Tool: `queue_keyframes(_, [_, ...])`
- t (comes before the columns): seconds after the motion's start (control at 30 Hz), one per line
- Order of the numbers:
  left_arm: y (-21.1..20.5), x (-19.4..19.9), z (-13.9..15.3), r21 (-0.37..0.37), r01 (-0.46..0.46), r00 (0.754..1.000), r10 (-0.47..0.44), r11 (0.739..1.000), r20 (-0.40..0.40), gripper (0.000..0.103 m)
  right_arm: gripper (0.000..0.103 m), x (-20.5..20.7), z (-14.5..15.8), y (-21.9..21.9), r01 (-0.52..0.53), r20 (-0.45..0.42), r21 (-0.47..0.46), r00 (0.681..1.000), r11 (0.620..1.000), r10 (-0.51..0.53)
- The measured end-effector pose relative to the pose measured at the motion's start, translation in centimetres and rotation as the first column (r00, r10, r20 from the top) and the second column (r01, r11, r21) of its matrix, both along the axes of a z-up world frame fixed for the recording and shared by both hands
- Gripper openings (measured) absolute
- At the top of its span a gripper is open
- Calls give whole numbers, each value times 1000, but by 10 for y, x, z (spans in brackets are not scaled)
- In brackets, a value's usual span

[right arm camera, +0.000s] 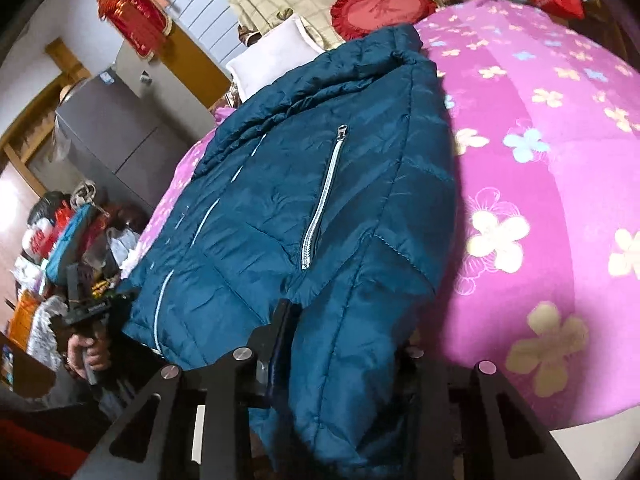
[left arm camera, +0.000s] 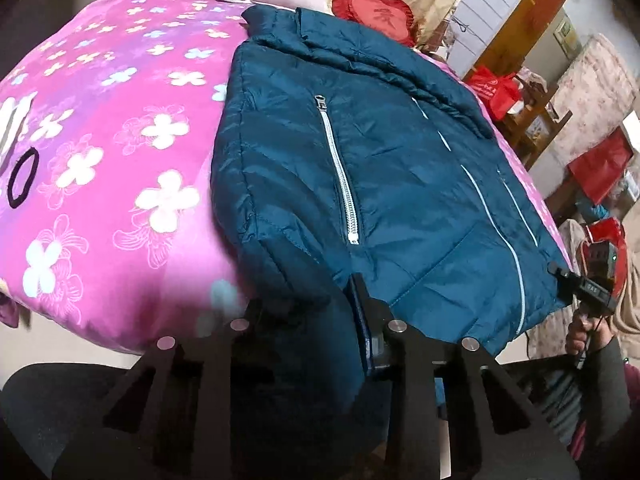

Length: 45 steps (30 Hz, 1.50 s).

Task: Fold large clothes

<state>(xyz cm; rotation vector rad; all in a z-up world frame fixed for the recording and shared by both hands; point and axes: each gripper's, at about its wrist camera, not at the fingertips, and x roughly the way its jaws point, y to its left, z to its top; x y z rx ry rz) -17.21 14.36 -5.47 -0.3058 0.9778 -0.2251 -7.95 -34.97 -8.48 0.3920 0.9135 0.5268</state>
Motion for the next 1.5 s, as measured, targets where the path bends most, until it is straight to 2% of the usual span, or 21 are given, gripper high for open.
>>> queue_keyframes(0.1, [-6,-1,1,37,4,1000,-4,999,7,27,34,-2,-1,-1,14,8,0,1000,1000,-14])
queue_keyframes(0.17, [-6,0,1,27,-2,1000,2,1000,5,29,34,-1,-1,1,18,11,4,1000,1000,-18])
queue_keyframes(0.23, [-3,2,0,-19,6,1000,-6,1000,3,45,34,0,-1,5,5,11,4,1000,1000,-5])
queue_keyframes(0.3, [-3,4,1,-50,10,1000,-10,999,-1,48,29,0,1,11,-5,8,-14,1000,1000,6])
queue_keyframes(0.33, [-4,4,2,-41,11,1000,-11,999,-3,46,25,0,3,16,-8,18,-34,1000,999,9])
queue_keyframes(0.37, [-5,3,2,-27,5,1000,-5,1000,-2,36,21,-2,6,18,-4,35,-48,999,999,5])
queue_keyframes(0.4, [-5,3,3,-4,-7,1000,7,1000,0,18,20,-5,9,20,4,54,-47,999,999,-1])
queue_keyframes(0.5, [1,0,8,-23,-23,1000,23,999,16,11,17,-19,22,23,29,115,-31,993,999,-25])
queue_keyframes(0.57, [5,-5,16,-3,-31,999,31,1000,43,10,16,-29,27,27,47,133,-30,990,998,-42])
queue_keyframes(0.7, [18,-10,27,-5,-54,996,54,999,66,10,16,-49,35,38,116,177,-117,980,986,-94])
queue_keyframes(0.83, [27,-24,39,10,-66,993,65,998,100,9,16,-74,44,45,161,231,-104,964,981,-134])
queue_keyframes(1.0, [37,-43,45,-25,-94,986,96,995,134,9,15,-91,53,46,201,279,-96,946,975,-167])
queue_keyframes(1.2, [47,-70,58,-115,-121,967,143,986,210,9,15,-113,72,45,278,361,-133,908,951,-214])
queue_keyframes(1.3, [50,-83,71,-150,-115,956,151,982,251,9,15,-123,81,41,300,392,-123,890,946,-231])
queue_keyframes(1.5, [49,-99,93,-171,-100,939,150,980,311,9,15,-134,97,28,316,431,-89,867,945,-249])
